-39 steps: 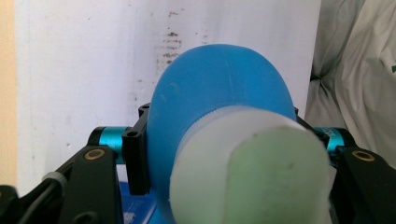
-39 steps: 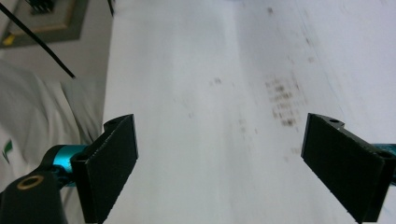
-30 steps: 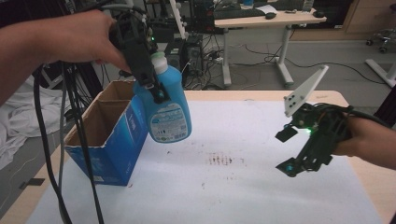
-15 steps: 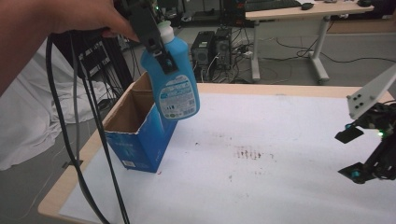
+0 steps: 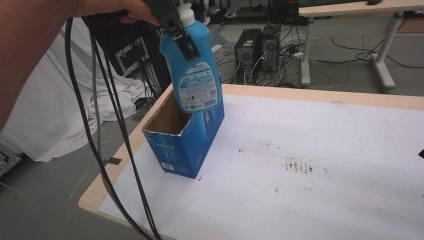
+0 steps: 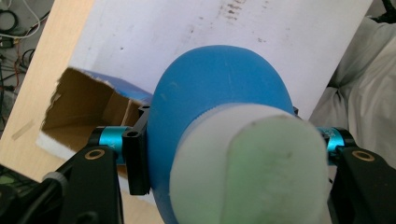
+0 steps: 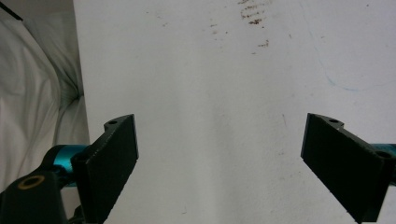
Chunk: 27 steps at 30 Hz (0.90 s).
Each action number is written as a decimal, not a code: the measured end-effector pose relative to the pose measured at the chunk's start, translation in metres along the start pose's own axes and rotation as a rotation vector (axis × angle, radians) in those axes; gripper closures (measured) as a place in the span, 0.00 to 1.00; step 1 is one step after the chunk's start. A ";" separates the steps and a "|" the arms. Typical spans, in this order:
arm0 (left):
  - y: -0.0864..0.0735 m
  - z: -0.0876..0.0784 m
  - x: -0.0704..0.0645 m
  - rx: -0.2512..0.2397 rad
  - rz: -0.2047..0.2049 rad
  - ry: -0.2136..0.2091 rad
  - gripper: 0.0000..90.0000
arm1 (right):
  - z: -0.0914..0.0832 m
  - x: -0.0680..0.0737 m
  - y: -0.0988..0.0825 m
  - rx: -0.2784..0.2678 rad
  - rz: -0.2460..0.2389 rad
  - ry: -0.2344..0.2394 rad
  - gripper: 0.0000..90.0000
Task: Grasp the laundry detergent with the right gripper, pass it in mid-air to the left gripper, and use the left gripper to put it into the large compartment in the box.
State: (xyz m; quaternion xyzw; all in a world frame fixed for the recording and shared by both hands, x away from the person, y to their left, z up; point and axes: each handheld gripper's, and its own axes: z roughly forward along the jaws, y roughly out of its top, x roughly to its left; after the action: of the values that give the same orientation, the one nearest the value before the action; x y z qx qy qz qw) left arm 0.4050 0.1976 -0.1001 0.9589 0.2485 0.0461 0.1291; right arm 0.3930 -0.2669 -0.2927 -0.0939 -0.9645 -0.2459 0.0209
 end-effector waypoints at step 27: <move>-0.062 0.029 0.031 0.035 -0.067 0.036 0.42 | 0.000 -0.001 0.001 0.018 0.013 0.017 0.12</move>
State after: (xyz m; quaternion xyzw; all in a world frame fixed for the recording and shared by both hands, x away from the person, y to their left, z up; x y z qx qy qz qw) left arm 0.4078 0.2583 -0.1440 0.9511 0.2836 0.0547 0.1093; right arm 0.3941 -0.2659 -0.2926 -0.0981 -0.9658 -0.2377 0.0316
